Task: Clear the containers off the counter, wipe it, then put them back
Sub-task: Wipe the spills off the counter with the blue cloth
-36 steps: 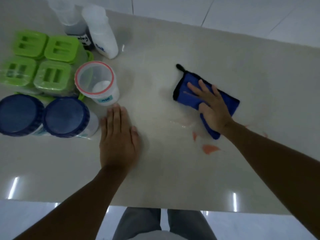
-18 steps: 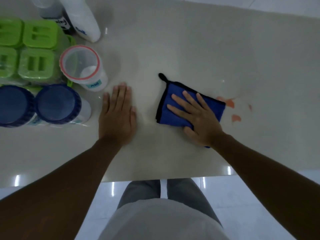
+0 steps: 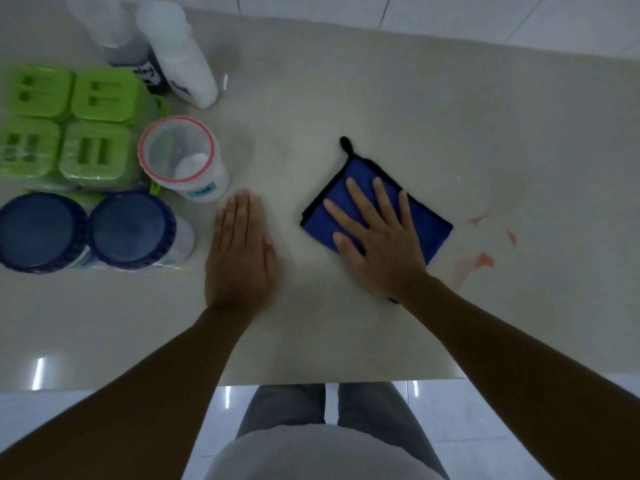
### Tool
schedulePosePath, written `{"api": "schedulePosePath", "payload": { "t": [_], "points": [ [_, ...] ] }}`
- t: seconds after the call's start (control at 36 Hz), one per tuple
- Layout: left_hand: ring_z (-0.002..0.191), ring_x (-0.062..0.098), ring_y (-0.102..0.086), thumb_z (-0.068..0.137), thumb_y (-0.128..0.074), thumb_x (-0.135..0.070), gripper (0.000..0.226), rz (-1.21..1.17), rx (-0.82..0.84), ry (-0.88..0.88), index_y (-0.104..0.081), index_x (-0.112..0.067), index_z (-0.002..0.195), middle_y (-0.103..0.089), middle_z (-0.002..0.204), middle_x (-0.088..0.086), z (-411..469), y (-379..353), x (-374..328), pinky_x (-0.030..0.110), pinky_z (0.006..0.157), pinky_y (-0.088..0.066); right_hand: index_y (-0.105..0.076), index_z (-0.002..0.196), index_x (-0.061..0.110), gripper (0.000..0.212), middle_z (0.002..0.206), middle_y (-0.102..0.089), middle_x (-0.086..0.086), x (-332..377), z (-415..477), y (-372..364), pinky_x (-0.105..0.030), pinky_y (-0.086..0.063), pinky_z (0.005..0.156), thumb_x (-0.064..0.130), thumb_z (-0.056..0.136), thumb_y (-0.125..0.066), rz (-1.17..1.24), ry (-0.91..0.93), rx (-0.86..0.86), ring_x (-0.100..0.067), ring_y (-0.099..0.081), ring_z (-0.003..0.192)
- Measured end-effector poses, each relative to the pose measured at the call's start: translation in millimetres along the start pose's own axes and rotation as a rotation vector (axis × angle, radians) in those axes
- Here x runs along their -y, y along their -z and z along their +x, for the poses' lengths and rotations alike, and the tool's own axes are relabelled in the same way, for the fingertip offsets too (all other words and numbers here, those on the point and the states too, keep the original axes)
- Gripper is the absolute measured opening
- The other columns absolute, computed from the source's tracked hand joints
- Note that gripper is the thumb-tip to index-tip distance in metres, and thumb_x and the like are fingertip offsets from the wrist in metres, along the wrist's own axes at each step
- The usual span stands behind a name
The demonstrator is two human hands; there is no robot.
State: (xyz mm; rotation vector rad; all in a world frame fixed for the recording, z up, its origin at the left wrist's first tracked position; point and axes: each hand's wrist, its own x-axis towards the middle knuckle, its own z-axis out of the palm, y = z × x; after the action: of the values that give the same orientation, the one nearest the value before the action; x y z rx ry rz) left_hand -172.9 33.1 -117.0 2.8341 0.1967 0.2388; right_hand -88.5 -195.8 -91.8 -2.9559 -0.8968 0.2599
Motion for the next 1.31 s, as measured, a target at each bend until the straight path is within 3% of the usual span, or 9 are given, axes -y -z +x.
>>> {"api": "schedulePosePath", "payload": {
  "t": [0.11, 0.17, 0.25, 0.33, 0.58, 0.75, 0.86, 1.06, 1.31],
  "points": [
    [0.153, 0.035, -0.023, 0.103, -0.028, -0.016, 0.054, 0.012, -0.006, -0.01, -0.028, 0.005, 0.153, -0.028, 0.161, 0.025, -10.0, 1.9, 6.5, 0.05, 0.125, -0.021, -0.027, 0.159, 0.047, 0.057, 0.173, -0.014, 0.005, -27.2, -20.0, -5.2, -0.063, -0.012, 0.125, 0.061, 0.104, -0.031, 0.005, 0.227, -0.015, -0.03, -0.007, 0.16],
    [0.152, 0.035, -0.025, 0.102, -0.029, -0.015, 0.054, 0.023, -0.008, -0.012, -0.029, 0.006, 0.153, -0.029, 0.161, 0.025, -11.2, 2.3, 7.5, 0.049, 0.125, -0.021, -0.03, 0.157, 0.049, 0.057, 0.172, -0.018, 0.005, -38.4, -1.7, -3.7, -0.063, -0.016, 0.124, 0.062, 0.102, -0.036, 0.018, 0.122, -0.057, -0.03, -0.012, 0.16],
    [0.153, 0.034, -0.024, 0.101, -0.031, -0.014, 0.055, 0.028, -0.007, 0.001, -0.029, 0.005, 0.153, -0.029, 0.161, 0.024, -8.9, 0.6, 6.7, 0.047, 0.126, -0.018, -0.013, 0.16, 0.052, 0.061, 0.174, -0.005, 0.006, -36.2, 51.8, 4.6, -0.063, -0.007, 0.126, 0.067, 0.102, -0.027, 0.065, -0.2, -0.055, -0.031, -0.004, 0.16],
    [0.153, 0.033, -0.022, 0.101, -0.033, -0.013, 0.056, 0.023, -0.01, -0.006, -0.028, 0.004, 0.154, -0.027, 0.162, 0.024, -7.0, -0.9, 6.9, 0.047, 0.126, -0.018, -0.001, 0.161, 0.05, 0.063, 0.174, 0.004, 0.004, -12.4, 93.2, 9.0, -0.063, 0.0, 0.126, 0.067, 0.102, -0.019, 0.059, -0.276, -0.025, -0.035, 0.004, 0.16],
    [0.154, 0.033, -0.021, 0.103, -0.028, -0.017, 0.057, 0.043, -0.031, 0.106, -0.021, 0.005, 0.156, -0.024, 0.163, 0.024, -13.9, -2.2, 4.9, 0.046, 0.125, -0.021, -0.01, 0.162, 0.046, 0.06, 0.174, 0.0, 0.005, 72.1, 50.4, -5.6, -0.062, -0.003, 0.125, 0.059, 0.105, -0.022, 0.087, -0.043, -0.032, -0.032, 0.003, 0.16],
    [0.153, 0.033, -0.025, 0.103, -0.031, -0.018, 0.055, 0.032, 0.009, 0.098, -0.029, 0.003, 0.153, -0.029, 0.161, 0.022, -22.4, 1.4, 13.6, 0.047, 0.125, -0.023, -0.028, 0.158, 0.048, 0.055, 0.172, -0.014, 0.008, 25.9, -0.9, -10.4, -0.061, -0.01, 0.125, 0.057, 0.104, -0.034, 0.059, 0.179, -0.036, -0.026, -0.007, 0.161],
    [0.152, 0.031, -0.028, 0.102, -0.033, -0.018, 0.054, 0.014, 0.026, 0.055, -0.034, 0.001, 0.153, -0.033, 0.16, 0.02, -22.0, 6.2, 23.2, 0.047, 0.123, -0.027, -0.02, 0.159, 0.051, 0.056, 0.173, -0.01, 0.009, -15.2, 42.4, 1.2, -0.063, -0.009, 0.125, 0.06, 0.104, -0.027, 0.048, 0.052, -0.022, -0.028, -0.005, 0.161],
    [0.153, 0.029, -0.023, 0.103, -0.036, -0.018, 0.055, 0.03, 0.034, 0.06, -0.029, -0.001, 0.155, -0.029, 0.163, 0.018, -22.0, 6.7, 20.1, 0.042, 0.126, -0.019, -0.003, 0.161, 0.049, 0.064, 0.174, 0.006, 0.007, 16.8, 78.3, 2.7, -0.063, 0.003, 0.125, 0.065, 0.101, -0.017, 0.062, -0.192, 0.001, -0.031, 0.009, 0.16],
    [0.152, 0.033, -0.026, 0.101, -0.031, -0.016, 0.056, 0.085, 0.038, 0.075, -0.03, 0.002, 0.153, -0.031, 0.16, 0.022, -21.1, 4.9, 10.0, 0.047, 0.125, -0.022, -0.015, 0.162, 0.044, 0.063, 0.174, -0.003, 0.005, 59.5, 5.4, -13.4, -0.065, -0.006, 0.123, 0.063, 0.103, -0.026, 0.062, -0.008, -0.033, -0.032, 0.001, 0.16]
  ]
}}
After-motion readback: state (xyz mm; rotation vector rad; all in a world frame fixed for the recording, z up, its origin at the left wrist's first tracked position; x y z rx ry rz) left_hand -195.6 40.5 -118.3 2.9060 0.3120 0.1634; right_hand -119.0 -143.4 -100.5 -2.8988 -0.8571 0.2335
